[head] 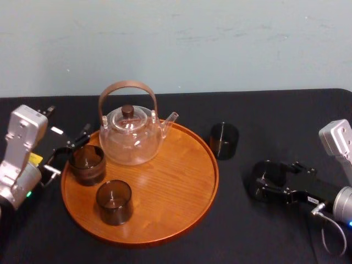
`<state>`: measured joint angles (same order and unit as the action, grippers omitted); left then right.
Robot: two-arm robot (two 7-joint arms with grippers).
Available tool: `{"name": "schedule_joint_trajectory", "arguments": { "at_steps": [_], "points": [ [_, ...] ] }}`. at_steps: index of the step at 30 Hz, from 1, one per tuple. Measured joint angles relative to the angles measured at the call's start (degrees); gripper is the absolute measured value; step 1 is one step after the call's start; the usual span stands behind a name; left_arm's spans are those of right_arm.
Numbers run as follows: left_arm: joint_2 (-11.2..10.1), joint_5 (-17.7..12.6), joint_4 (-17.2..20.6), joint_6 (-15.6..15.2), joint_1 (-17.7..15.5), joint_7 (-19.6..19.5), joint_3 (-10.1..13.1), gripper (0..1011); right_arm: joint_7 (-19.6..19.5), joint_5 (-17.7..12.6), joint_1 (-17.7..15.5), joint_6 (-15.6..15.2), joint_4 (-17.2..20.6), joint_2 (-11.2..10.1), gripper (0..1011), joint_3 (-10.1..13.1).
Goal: Pick up the glass from the table and place it on the tray.
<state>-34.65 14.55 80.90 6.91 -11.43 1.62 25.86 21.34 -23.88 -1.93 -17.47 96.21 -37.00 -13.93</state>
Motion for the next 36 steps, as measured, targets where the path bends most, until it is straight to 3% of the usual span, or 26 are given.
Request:
{"name": "schedule_joint_trajectory", "arguments": {
  "at_steps": [12, 19, 29, 36],
  "points": [
    [0.00, 0.00, 0.00, 0.00, 0.00, 0.00, 0.00, 1001, 1.13, -2.01, 0.30, 0.12, 2.79, -1.16, 881, 1.56],
    [0.00, 0.00, 0.00, 0.00, 0.00, 0.00, 0.00, 1001, 1.96, -2.19, 1.87, 0.81, 4.42, -1.90, 881, 1.31],
    [0.00, 0.00, 0.00, 0.00, 0.00, 0.00, 0.00, 1001, 4.39, -1.97, 6.01, 1.99, 5.08, -2.14, 881, -1.73],
    [0.00, 0.00, 0.00, 0.00, 0.00, 0.00, 0.00, 1001, 6.78, -1.57, 9.40, 2.91, 4.29, -1.30, 881, -5.55]
  ]
}}
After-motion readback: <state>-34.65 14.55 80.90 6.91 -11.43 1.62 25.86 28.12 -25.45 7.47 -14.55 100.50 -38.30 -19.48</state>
